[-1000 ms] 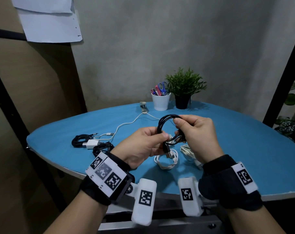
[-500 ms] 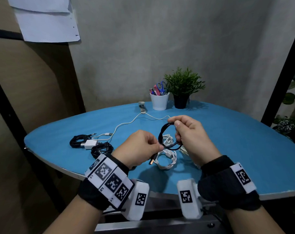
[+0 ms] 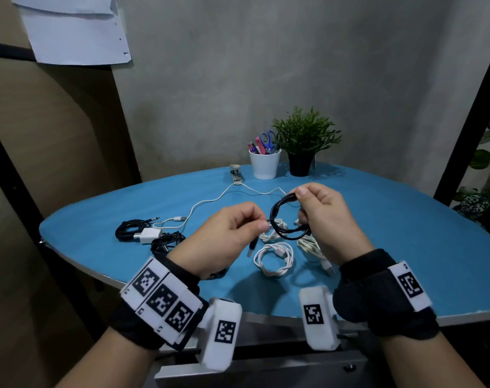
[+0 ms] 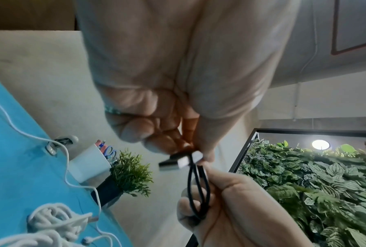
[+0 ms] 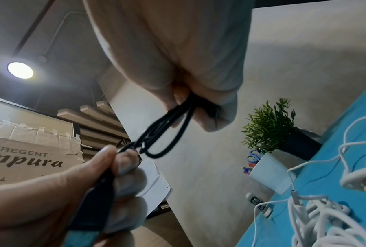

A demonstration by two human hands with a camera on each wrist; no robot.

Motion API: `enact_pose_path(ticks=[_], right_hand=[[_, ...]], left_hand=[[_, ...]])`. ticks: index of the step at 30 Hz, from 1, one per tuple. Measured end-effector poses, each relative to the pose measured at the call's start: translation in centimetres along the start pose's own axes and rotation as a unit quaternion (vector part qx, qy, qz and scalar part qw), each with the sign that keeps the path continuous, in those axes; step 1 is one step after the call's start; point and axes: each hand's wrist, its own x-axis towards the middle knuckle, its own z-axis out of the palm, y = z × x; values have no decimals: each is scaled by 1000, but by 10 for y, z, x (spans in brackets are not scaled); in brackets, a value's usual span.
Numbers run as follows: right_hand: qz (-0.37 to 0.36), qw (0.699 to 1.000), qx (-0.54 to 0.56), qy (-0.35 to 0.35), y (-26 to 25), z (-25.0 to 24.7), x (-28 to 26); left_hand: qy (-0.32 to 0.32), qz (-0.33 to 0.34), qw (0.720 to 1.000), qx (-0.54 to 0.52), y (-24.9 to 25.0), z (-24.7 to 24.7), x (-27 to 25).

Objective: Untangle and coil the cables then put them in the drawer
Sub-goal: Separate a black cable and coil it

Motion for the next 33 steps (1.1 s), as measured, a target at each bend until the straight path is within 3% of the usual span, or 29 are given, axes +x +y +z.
enact_pose_path(ticks=[5,9,13,16,19,20,22,25,28,33], right_hand=[[2,998,13,-62,-6,-6,-4],[15,995,39,-88,-10,-5,-7],[30,991,98,-92,-14,-7,-10],[45,982,144,-111,-16,-5,-13],[46,983,151,-97,-17,-1,-13],[45,985,147,-84,-17,0,-12],[39,989,129,-56,-16,2,-11],[22,995,97,-22,-14,4,-8],[6,997,82,-4,-13,4,-7],[9,996,89,-3,-12,8,-7]], left_hand=[[115,73,988,67,1,-17,4],[224,172,946,159,3,-20,7],[237,234,917,220,-5,-20,10],[247,217,923,200,-13,-16,11],[243,105,964,-12,-12,-8,11],[230,67,966,-93,-10,-4,10],[207,19,954,-218,-10,1,9],[164,1,928,-335,-9,4,5],[149,5,919,-365,-9,6,2],[155,-5,938,-310,-12,15,6]])
